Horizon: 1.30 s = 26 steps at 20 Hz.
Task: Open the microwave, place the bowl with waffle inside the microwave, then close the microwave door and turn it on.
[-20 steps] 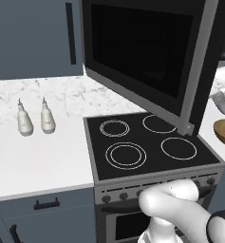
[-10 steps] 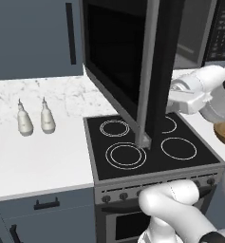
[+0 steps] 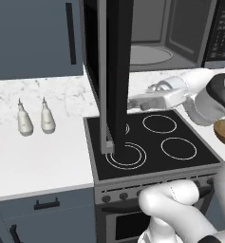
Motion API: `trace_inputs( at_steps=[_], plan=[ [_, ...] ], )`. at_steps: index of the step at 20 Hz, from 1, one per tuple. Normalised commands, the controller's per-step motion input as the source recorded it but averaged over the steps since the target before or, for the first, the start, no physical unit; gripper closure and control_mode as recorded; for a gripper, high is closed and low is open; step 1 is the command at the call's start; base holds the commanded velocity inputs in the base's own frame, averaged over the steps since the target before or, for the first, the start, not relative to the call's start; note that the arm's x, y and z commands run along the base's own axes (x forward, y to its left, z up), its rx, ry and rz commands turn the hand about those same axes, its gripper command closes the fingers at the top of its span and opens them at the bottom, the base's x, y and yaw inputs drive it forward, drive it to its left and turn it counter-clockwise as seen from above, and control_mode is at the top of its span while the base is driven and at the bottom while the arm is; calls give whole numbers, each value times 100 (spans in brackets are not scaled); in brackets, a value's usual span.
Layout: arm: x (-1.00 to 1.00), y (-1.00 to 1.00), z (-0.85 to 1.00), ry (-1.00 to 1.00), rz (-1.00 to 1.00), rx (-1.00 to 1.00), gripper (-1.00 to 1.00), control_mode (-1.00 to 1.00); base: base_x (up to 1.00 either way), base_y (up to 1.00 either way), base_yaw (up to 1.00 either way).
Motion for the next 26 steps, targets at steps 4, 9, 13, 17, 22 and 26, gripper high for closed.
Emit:
trace_inputs(
  at_steps=[4, 9, 13, 17, 22, 26],
  plan=[
    [33, -100, 0, 25, -49, -18, -100, -100, 0, 0, 0],
    [44, -95, -11, 13, -49, -42, -100, -100, 0, 0, 0],
    [52, -83, -34, 0, -42, -55, -100, -100, 0, 0, 0],
    [58, -81, -63, 0, -39, -53, -100, -100, 0, 0, 0],
    [69, -94, -78, 0, -34, -47, -100, -100, 0, 0, 0],
    [44, -100, -69, 0, -41, -41, -100, -100, 0, 0, 0]
  ],
)
